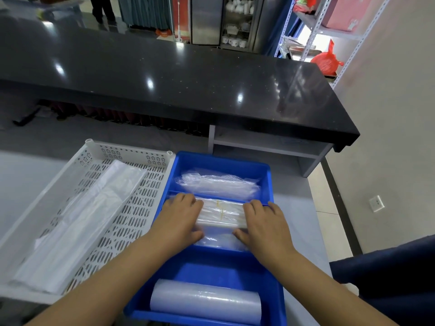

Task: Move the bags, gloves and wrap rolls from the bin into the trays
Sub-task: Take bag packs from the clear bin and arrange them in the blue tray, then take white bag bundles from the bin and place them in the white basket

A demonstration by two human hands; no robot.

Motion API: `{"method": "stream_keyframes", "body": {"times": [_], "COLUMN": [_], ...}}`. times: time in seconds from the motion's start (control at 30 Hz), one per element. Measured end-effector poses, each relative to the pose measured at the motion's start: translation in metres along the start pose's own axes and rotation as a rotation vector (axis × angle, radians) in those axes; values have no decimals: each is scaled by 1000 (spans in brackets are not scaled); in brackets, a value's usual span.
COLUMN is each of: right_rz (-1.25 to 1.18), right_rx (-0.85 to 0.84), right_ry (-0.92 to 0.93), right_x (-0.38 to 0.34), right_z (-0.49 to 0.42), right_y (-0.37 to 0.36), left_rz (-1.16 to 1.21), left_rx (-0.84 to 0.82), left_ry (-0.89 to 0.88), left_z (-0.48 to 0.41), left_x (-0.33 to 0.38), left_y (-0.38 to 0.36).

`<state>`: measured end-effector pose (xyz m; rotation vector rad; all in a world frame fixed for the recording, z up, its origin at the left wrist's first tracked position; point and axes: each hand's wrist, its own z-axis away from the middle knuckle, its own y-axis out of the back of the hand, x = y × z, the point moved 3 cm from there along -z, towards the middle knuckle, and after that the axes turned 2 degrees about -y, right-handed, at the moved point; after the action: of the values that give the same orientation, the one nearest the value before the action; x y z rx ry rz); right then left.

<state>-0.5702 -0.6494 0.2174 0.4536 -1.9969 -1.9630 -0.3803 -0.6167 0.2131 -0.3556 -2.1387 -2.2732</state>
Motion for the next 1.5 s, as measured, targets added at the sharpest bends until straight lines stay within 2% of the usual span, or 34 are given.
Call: {"method": "stream_keyframes", "body": {"times": [0.1, 0.2, 0.33, 0.47, 0.63, 0.8, 0.9, 1.0, 1.23, 1.4, 1.5], "right_rz": [54, -4, -31, -32, -44, -88, -91, -37, 31, 142, 160], "right_rx": [67, 42, -3, 20, 62, 55, 35, 33, -4, -107, -187], "right_ry": [42, 164, 303, 475, 709, 923, 1008, 1110, 1222, 1197, 1226], "right_x": [-7, -30, -72, -133, -231, -357, -437, -512, -624, -654, -667], "right_z": [-5, -15, -22, -18, -10, 27, 59, 95, 161, 166, 161], "right_y": [14, 23, 31, 50, 58, 64, 59, 40, -5, -55, -85], "left_rz": [-76, -122, -124, -155, -152, -156, -184, -95, -2, 134, 164], "left_rx": [2, 49, 128, 162, 172, 247, 211, 176, 69, 100, 48], "left_ry": [-27, -6, 108, 258, 560, 739, 877, 1106, 1340, 1396, 1422], "left_z": [2, 10, 46, 107, 211, 348, 438, 527, 673, 713, 724], "left_x": [0, -5, -28, -69, -126, -170, -196, -227, -262, -269, -275], "left_y": [8, 24, 53, 68, 74, 85, 84, 64, 11, -26, -48]}}
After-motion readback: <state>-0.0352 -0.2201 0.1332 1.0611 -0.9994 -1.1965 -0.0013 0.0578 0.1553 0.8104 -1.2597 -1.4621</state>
